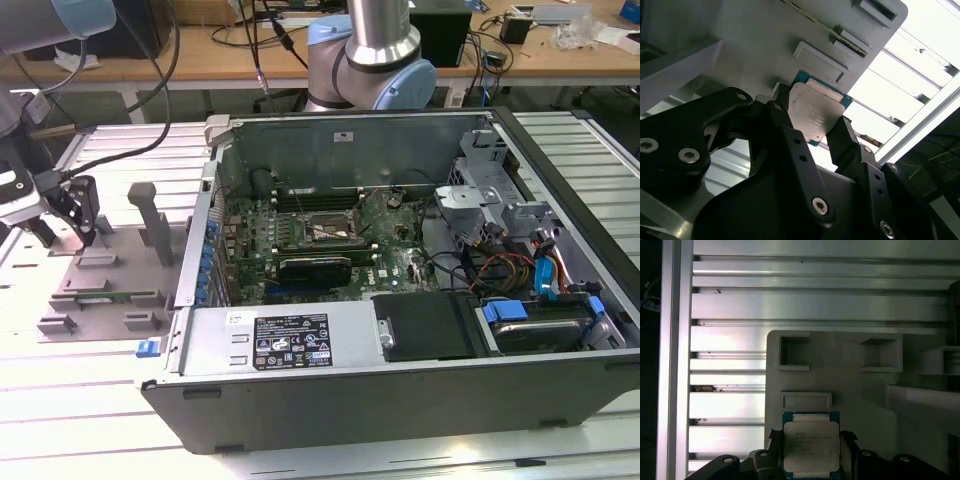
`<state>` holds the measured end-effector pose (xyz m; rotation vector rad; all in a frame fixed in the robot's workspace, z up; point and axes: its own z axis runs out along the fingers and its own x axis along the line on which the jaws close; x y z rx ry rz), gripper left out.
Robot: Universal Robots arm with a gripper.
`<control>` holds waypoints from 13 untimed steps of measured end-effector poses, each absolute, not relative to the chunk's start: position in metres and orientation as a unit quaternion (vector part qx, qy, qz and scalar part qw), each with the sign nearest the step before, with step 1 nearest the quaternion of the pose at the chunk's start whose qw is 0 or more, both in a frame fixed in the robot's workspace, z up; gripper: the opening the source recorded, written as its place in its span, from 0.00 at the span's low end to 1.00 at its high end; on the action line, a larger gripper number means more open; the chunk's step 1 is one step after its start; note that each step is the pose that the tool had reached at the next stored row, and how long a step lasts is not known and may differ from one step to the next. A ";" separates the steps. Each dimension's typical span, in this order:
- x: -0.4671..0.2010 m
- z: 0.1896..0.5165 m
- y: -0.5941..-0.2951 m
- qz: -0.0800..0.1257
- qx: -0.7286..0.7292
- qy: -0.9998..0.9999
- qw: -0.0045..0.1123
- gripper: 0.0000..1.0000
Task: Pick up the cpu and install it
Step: 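Pick up the cpu and move it towards the insertion slot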
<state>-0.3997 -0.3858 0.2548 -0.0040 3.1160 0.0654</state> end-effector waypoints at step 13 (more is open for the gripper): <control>-0.400 0.285 -0.383 0.020 -0.001 1.000 0.012 0.54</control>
